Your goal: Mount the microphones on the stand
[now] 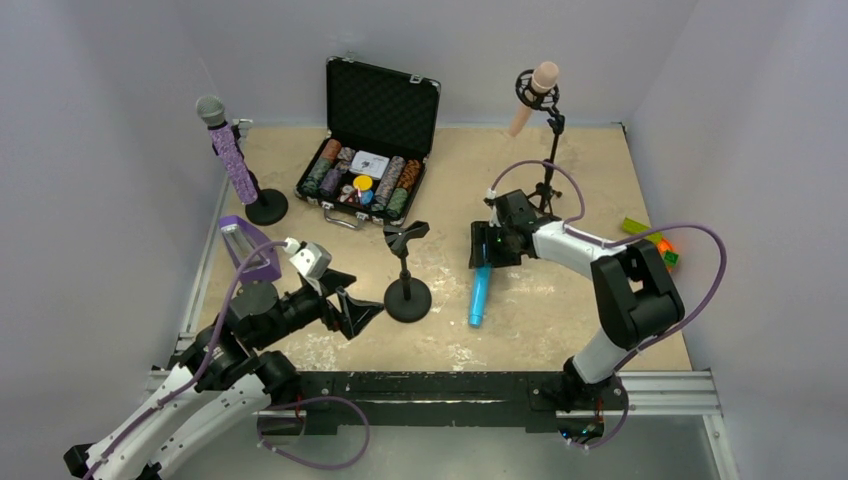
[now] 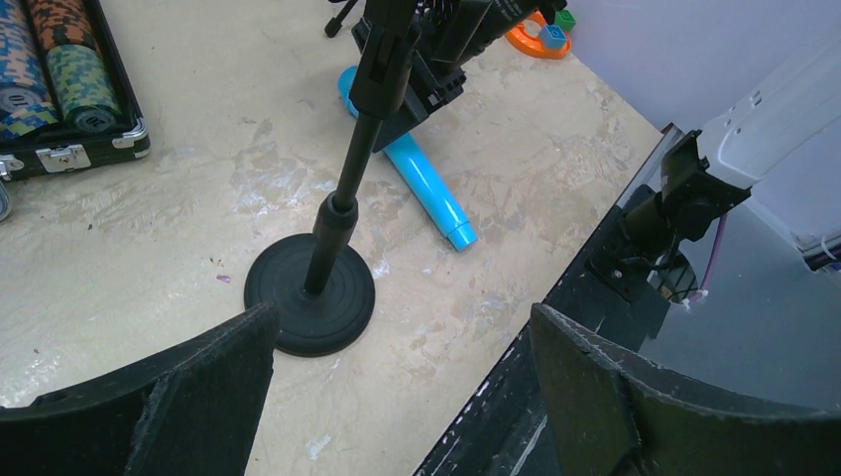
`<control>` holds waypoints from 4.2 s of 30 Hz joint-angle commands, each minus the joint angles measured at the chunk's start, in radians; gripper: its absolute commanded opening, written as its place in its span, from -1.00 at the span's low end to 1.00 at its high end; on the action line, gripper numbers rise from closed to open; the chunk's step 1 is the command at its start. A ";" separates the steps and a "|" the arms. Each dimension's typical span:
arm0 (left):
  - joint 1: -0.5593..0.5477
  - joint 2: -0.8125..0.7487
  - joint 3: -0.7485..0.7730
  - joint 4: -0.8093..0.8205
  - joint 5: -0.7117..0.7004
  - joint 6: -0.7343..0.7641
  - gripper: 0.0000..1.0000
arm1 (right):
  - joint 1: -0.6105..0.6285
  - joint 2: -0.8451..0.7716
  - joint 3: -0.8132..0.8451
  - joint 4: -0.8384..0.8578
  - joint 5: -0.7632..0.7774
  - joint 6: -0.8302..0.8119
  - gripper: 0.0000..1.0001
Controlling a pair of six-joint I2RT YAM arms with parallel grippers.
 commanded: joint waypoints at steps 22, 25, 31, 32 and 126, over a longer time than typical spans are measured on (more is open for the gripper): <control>0.005 -0.015 0.005 0.043 0.001 -0.013 0.98 | 0.012 -0.123 -0.033 0.043 -0.004 -0.028 0.42; 0.005 -0.012 0.008 0.043 0.003 -0.013 0.98 | 0.012 -0.126 -0.031 0.042 -0.010 -0.028 0.42; 0.005 -0.011 0.007 0.042 0.002 -0.013 0.98 | 0.012 -0.128 -0.031 0.043 -0.016 -0.030 0.43; 0.006 -0.012 0.008 0.041 0.002 -0.013 0.98 | 0.012 -0.126 -0.030 0.043 -0.016 -0.030 0.44; 0.118 0.458 0.203 0.476 0.255 0.543 0.33 | 0.042 -0.120 0.498 1.227 -1.300 0.328 -1.00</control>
